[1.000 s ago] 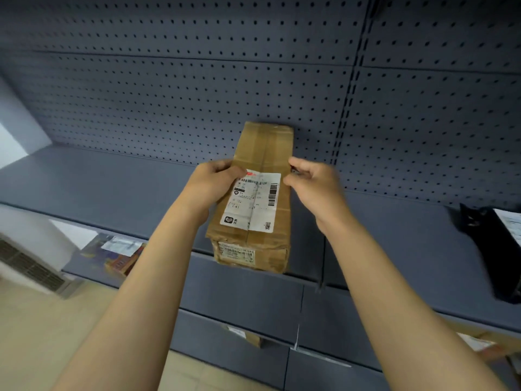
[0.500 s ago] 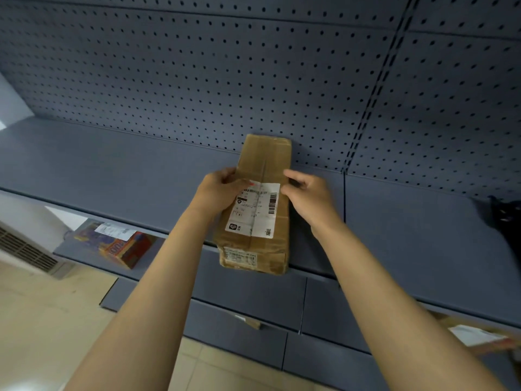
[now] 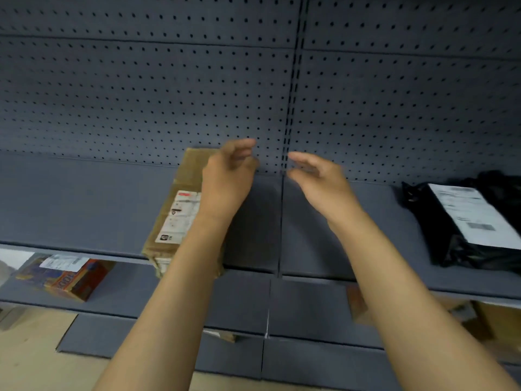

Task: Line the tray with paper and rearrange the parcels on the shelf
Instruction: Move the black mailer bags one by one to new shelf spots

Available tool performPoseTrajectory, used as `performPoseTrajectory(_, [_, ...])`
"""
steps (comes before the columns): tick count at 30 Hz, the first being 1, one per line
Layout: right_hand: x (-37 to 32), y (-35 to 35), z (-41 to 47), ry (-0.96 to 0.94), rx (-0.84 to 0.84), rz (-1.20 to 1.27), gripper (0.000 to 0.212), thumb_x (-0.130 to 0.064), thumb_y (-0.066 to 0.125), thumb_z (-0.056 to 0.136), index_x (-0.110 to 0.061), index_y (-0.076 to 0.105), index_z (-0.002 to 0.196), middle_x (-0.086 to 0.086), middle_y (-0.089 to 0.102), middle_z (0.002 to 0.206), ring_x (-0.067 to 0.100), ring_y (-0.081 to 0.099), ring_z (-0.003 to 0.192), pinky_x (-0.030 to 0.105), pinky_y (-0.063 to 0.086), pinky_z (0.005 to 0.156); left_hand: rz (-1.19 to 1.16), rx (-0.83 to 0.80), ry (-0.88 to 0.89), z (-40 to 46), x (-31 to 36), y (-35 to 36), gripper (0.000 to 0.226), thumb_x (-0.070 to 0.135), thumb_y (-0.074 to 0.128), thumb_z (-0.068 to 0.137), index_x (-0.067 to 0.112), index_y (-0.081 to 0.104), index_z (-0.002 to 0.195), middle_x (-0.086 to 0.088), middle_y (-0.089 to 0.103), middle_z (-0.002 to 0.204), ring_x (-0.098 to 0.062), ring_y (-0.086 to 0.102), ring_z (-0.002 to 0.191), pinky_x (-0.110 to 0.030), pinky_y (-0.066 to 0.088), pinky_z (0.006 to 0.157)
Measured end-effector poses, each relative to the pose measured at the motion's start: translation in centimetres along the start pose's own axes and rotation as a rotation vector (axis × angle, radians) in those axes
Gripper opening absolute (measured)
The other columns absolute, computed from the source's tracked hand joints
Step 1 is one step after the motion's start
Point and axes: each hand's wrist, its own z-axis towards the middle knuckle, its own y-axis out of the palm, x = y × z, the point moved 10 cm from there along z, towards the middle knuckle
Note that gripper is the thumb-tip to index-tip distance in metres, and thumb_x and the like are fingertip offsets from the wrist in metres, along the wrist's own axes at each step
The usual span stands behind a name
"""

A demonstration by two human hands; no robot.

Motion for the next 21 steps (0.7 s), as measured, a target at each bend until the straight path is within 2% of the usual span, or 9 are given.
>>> performPoseTrajectory(1, [0.3, -2.0, -0.3, -0.001, 0.027, 0.0, 0.038, -0.023, 0.063, 0.096, -0.036, 0.065, 0.131, -0.013, 0.061, 0.133, 0.0, 0.055, 0.112, 0.016, 0.039, 0.09, -0.019, -0.038, 0.006, -0.5, 0.7, 2.1, 0.03, 0.013, 0.062, 0.097, 0.027, 0.068, 0.122, 0.01, 0.066, 0.111, -0.002, 0.06, 0.099, -0.017, 0.048, 0.091])
performPoseTrajectory(3, [1.3, -5.9, -0.8, 0.002, 0.074, 0.001, 0.037, -0.019, 0.063, 0.096, -0.034, 0.066, 0.13, -0.011, 0.063, 0.134, 0.002, 0.056, 0.117, 0.019, 0.042, 0.095, -0.053, -0.107, -0.002, -1.5, 1.7, 6.1, 0.027, 0.015, 0.062, 0.099, 0.03, 0.067, 0.121, 0.011, 0.065, 0.113, 0.003, 0.058, 0.094, -0.003, 0.046, 0.078])
performPoseTrajectory(5, [2.6, -10.2, -1.5, 0.021, 0.121, 0.015, 0.036, -0.016, 0.062, 0.096, -0.033, 0.068, 0.127, -0.01, 0.066, 0.13, 0.005, 0.059, 0.12, 0.024, 0.046, 0.101, -0.071, -0.173, -0.026, -2.7, 3.1, 10.3, 0.028, 0.02, 0.061, 0.1, 0.03, 0.066, 0.126, 0.012, 0.064, 0.117, 0.006, 0.057, 0.091, -0.003, 0.044, 0.069])
performPoseTrajectory(9, [5.4, -18.7, -2.8, 0.041, 0.201, 0.02, 0.036, -0.013, 0.061, 0.094, -0.032, 0.07, 0.123, -0.007, 0.069, 0.125, 0.007, 0.063, 0.116, 0.03, 0.05, 0.103, -0.132, -0.262, -0.076, -5.6, 5.7, 18.5, 0.031, 0.022, 0.06, 0.1, 0.033, 0.063, 0.129, 0.011, 0.063, 0.126, 0.001, 0.059, 0.1, -0.029, 0.051, 0.093])
performPoseTrajectory(12, [7.8, -24.9, -3.6, 0.052, 0.239, 0.012, 0.036, -0.012, 0.061, 0.095, -0.031, 0.07, 0.124, -0.006, 0.069, 0.124, 0.007, 0.064, 0.114, 0.022, 0.051, 0.093, -0.147, -0.305, -0.088, -7.7, 7.7, 24.6, 0.03, 0.022, 0.061, 0.1, 0.034, 0.064, 0.127, 0.012, 0.063, 0.122, -0.01, 0.061, 0.109, -0.037, 0.051, 0.101])
performPoseTrajectory(14, [9.1, -28.2, -3.9, 0.062, 0.254, 0.002, 0.036, -0.012, 0.06, 0.096, -0.029, 0.069, 0.125, -0.006, 0.069, 0.123, 0.006, 0.063, 0.113, 0.019, 0.049, 0.09, -0.151, -0.323, -0.1, -8.7, 8.5, 27.5, 0.031, 0.021, 0.059, 0.1, 0.033, 0.063, 0.129, 0.012, 0.062, 0.121, -0.013, 0.061, 0.112, -0.035, 0.051, 0.1])
performPoseTrajectory(16, [10.7, -31.6, -4.2, 0.084, 0.27, -0.005, 0.035, -0.012, 0.059, 0.096, -0.029, 0.069, 0.125, -0.007, 0.069, 0.123, 0.006, 0.063, 0.114, 0.022, 0.048, 0.095, -0.154, -0.328, -0.11, -9.7, 9.4, 30.5, 0.033, 0.019, 0.059, 0.1, 0.03, 0.063, 0.131, 0.011, 0.061, 0.123, -0.012, 0.06, 0.11, -0.029, 0.049, 0.096])
performPoseTrajectory(19, [12.4, -33.5, -4.3, 0.098, 0.305, -0.035, 0.034, -0.013, 0.061, 0.095, -0.029, 0.07, 0.124, -0.007, 0.07, 0.122, 0.006, 0.062, 0.111, 0.026, 0.046, 0.102, -0.161, -0.337, -0.137, -10.3, 9.3, 32.7, 0.037, 0.019, 0.06, 0.098, 0.029, 0.064, 0.133, 0.011, 0.061, 0.125, -0.008, 0.059, 0.111, -0.019, 0.043, 0.087])
performPoseTrajectory(21, [13.6, -34.2, -4.2, 0.124, 0.299, -0.059, 0.035, -0.014, 0.062, 0.094, -0.028, 0.07, 0.125, -0.006, 0.069, 0.124, 0.005, 0.061, 0.11, 0.026, 0.045, 0.104, -0.14, -0.357, -0.156, -10.7, 8.7, 34.4, 0.04, 0.019, 0.062, 0.097, 0.028, 0.062, 0.136, 0.012, 0.06, 0.127, -0.007, 0.057, 0.113, -0.018, 0.041, 0.088])
